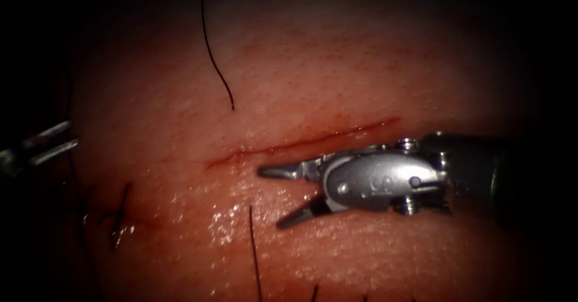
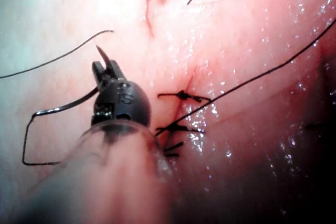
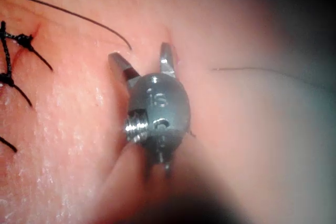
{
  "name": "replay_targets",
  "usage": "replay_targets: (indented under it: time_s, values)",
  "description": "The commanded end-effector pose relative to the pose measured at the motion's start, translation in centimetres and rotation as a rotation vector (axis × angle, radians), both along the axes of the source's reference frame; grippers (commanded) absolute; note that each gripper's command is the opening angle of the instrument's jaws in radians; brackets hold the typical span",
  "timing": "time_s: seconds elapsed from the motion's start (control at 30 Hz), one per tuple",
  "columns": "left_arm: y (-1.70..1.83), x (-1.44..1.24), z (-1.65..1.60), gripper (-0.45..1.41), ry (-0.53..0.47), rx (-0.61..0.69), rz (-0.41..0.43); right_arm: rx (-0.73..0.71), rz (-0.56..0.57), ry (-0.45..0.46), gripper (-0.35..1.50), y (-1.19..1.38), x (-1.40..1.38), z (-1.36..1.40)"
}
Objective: Wound Closure
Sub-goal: Grasp suture with right hand near wound and pull away to lengthen working end of suture. Repeat until only a short tail remains.
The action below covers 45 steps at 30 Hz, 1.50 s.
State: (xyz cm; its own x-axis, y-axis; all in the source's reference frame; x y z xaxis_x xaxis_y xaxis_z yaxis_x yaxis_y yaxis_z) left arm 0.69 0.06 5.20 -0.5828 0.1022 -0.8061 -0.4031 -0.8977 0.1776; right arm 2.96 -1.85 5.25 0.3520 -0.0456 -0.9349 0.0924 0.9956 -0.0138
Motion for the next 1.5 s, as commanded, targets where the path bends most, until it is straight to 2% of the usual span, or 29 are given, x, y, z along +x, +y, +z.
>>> replay_targets:
  time_s: [0.03, 0.5, 0.53, 0.57, 0.63, 0.67, 0.87, 1.07, 1.3, 1.33, 1.5]
  values:
    - [0.04, -0.04, 0.06, -0.45, -0.001, -0.002, 0.0, 0.002, -0.005, -0.005, 1.33, -0.02, 0.12, 0.09]
    - [0.03, -0.06, 0.05, -0.45, -0.002, 0.002, -0.005, 0.017, -0.018, -0.023, 1.18, -0.2, 0.37, 0.27]
    - [0.03, -0.06, 0.05, -0.45, -0.002, 0.002, -0.005, 0.017, -0.021, -0.024, 1.08, -0.2, 0.38, 0.27]
    - [0.03, -0.06, 0.05, -0.45, -0.002, 0.001, -0.005, 0.031, -0.024, -0.03, 0.81, -0.2, 0.38, 0.27]
    - [0.03, -0.06, 0.05, -0.45, -0.002, 0.001, -0.005, 0.048, -0.039, -0.044, -0.13, -0.21, 0.35, 0.26]
    - [0.03, -0.06, 0.05, -0.45, -0.002, 0.001, -0.005, 0.073, -0.039, -0.054, -0.35, -0.21, 0.34, 0.26]
    - [0.03, -0.06, 0.05, -0.45, -0.002, 0.001, -0.006, 0.193, -0.007, -0.058, -0.35, -0.28, 0.24, 0.21]
    - [0.02, -0.1, 0.06, -0.45, 0.0, 0.002, -0.002, 0.192, -0.022, -0.054, -0.35, -0.54, 0.13, -0.06]
    - [0.02, -0.11, 0.07, -0.45, -0.002, 0.007, -0.001, 0.187, -0.055, -0.038, -0.35, -1.11, 0.07, -0.69]
    - [0.02, -0.11, 0.07, -0.45, -0.002, 0.007, -0.001, 0.184, -0.074, -0.029, -0.35, -1.27, 0.07, -0.89]
    - [0.01, -0.12, 0.07, -0.45, -0.001, 0.008, 0.004, 0.158, -0.152, -0.016, -0.35, -1.8, 0.07, -1.3]
